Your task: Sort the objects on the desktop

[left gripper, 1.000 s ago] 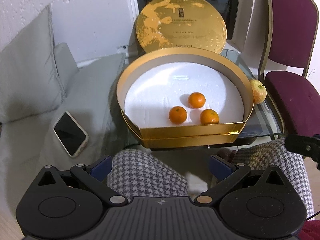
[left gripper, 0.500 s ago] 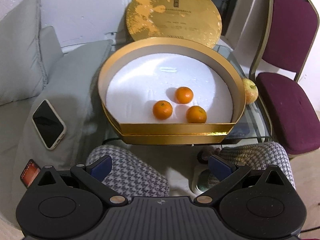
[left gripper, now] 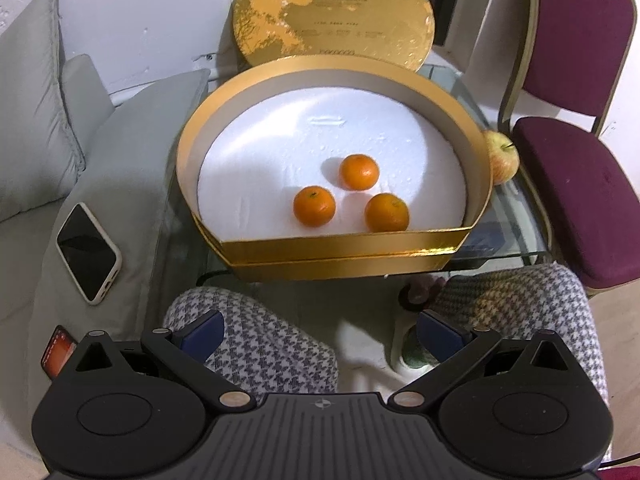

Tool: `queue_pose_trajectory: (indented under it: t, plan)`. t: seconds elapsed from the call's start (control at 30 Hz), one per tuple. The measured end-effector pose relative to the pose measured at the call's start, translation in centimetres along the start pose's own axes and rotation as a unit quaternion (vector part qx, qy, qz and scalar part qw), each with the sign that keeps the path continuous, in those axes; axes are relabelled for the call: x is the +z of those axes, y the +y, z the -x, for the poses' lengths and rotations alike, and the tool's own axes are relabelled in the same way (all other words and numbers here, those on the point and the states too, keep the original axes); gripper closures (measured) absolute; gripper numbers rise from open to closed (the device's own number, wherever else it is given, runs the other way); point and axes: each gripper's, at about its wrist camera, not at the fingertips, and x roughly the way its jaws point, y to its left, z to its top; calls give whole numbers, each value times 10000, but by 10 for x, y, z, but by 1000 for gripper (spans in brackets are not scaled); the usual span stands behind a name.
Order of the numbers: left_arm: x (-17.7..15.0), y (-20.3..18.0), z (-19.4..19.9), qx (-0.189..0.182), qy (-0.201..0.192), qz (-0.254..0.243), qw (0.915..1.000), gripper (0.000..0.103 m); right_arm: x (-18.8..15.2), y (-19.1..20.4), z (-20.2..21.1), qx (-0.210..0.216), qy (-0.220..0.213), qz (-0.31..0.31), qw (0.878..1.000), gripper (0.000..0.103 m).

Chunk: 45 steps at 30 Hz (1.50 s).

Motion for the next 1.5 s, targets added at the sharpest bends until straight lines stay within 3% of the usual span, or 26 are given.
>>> queue_pose_trajectory:
  t: [0.17,0.37,0.67,0.8,0.97,1.17,1.5]
  plan:
    - [3,-2,-3,234,134,-59,9996,1,2,0,-26,452,72,-177,9988,13]
    - [14,-7,-4,493,210,-308,9981,1,10,-20,-55,760,-188,-857,9932,11]
    - [39,-20,-10,847,122,-1062,9907,1,10,-47,-104,771,-446,-1646,9823,9]
    - [50,-18,-19,1019,207,-1194,9874,1,11,-60,-130,528,-436,-1732,9825,8]
    - [64,-10,-30,937,205,-906,9913,1,25,-80,-177,305,-278,-1816,9825,8]
    - [79,1,-47,883,196,-440,9949,1,61,-102,-231,529,3,-2374,9700,8]
    - [99,16,-78,1005,243,84,9946,1,100,-113,-303,288,549,-3000,9519,8]
